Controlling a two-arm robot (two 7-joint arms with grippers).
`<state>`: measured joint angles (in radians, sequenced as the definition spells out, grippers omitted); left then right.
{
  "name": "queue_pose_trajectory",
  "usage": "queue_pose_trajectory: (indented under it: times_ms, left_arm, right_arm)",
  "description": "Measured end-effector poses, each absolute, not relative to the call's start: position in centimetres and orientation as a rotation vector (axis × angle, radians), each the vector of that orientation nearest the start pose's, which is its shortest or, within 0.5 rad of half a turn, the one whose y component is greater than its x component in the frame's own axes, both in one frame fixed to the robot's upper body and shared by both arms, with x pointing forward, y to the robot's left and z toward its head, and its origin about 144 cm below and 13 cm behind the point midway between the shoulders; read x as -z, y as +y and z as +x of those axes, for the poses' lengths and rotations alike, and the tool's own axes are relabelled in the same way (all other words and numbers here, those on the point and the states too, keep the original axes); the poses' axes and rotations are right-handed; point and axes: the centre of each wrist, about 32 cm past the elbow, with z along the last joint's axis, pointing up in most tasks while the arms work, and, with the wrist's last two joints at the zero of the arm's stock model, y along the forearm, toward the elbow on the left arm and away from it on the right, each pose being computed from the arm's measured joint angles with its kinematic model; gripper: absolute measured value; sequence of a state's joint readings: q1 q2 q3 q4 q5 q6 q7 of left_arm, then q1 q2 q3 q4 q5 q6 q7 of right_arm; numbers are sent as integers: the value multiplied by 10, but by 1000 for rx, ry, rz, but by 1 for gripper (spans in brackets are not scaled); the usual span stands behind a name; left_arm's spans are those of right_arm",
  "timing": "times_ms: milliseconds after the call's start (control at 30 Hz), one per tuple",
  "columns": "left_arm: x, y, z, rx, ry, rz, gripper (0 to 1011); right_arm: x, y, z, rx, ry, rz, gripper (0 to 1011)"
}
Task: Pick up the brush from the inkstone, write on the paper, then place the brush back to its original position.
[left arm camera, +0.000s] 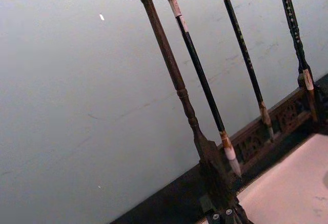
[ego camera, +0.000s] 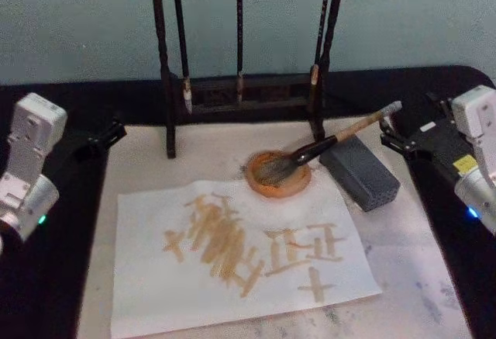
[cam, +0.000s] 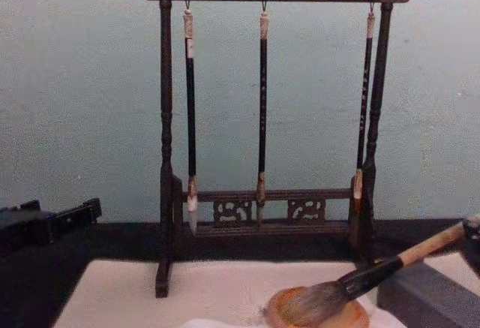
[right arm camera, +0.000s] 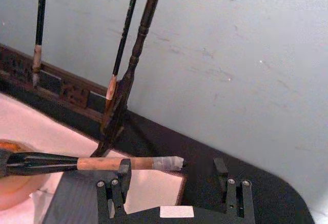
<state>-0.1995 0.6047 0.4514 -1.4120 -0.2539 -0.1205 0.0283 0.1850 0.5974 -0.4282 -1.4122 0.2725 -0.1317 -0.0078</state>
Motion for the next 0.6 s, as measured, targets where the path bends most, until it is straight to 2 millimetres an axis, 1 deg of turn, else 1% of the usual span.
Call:
queue_pose_trajectory:
  times_ms: [200, 333, 600]
  left_arm:
    - [-1140, 310, 489, -1248, -285, 305, 1002]
    - [-1140, 310, 489, -1248, -285, 304, 1002]
    - [-1140, 310, 489, -1248, -285, 304, 1002]
  right_arm:
    - [-1139, -316, 478, 1237, -201, -216, 1008]
    - [-1141, -320, 471, 1209, -137, -141, 1008]
    - [-1137, -327, 466, 1165, 2, -17, 1008]
